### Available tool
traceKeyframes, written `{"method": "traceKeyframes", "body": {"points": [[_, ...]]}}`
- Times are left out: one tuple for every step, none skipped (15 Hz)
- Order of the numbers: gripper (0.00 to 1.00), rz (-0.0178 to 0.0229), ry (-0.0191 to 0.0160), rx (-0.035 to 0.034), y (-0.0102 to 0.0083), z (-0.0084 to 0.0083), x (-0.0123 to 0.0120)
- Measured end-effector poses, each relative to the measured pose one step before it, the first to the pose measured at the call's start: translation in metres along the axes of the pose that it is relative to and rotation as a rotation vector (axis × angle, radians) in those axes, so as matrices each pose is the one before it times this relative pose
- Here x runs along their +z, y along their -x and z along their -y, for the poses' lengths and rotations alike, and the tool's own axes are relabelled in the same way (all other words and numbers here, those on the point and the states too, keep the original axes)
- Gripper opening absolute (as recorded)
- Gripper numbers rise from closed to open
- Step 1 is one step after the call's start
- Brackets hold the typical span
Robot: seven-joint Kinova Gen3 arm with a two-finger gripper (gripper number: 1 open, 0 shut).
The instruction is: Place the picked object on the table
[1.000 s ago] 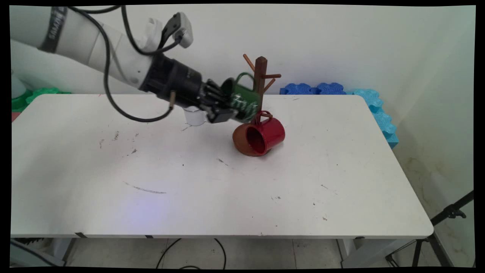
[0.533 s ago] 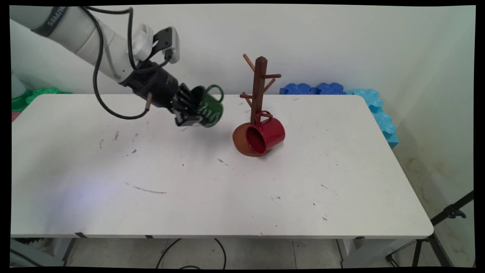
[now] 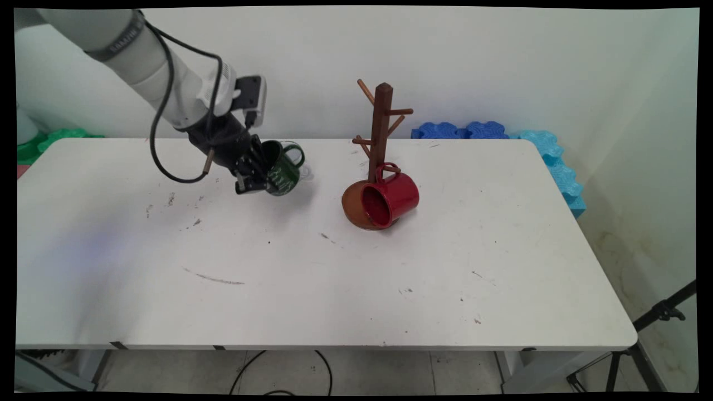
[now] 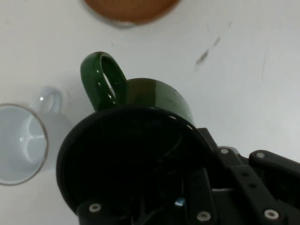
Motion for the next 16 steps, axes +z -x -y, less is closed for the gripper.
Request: {"method": "traceKeyframes", "body": {"points": [[0.0,0.01191,0.00057,0.01132,0.00024,0.00156,0.00353],[0.0,0.01744,0.00087,0.01543,0.00064,0.00212,0.00526],[0.0,0.01102,0.00103,0.00907,0.00063,0.00126,0.00357],[0.0,0.01554,0.00268,0.01253,0.00073,0.00177,0.00545],[0.0,0.01767,0.00344,0.01432,0.00062,0.00186,0.00665],[0.0,0.01554,0.00379,0.01133,0.00095,0.00131,0.00608],[0.0,0.01194,0.00379,0.00953,0.00044,0.00099,0.0052],[0.0,0.01251,0.00451,0.01035,0.0003,0.00116,0.00593],[0.0,0.01056,0.00441,0.00948,0.00018,0.00097,0.00571],[0.0,0.0079,0.00358,0.00741,0.00005,0.00077,0.00474],[0.0,0.00823,0.00343,0.00783,0.00003,0.00096,0.00523],[0.0,0.00752,0.00341,0.00752,-0.00014,0.00096,0.00507],[0.0,0.0059,0.00215,0.00523,-0.00004,0.00083,0.00393],[0.0,0.00359,0.00171,0.00324,0.0,0.00037,0.00249],[0.0,0.00565,0.00313,0.00493,-0.00007,0.00056,0.0041],[0.0,0.00433,0.00269,0.00356,-0.00014,0.00038,0.00327]]}}
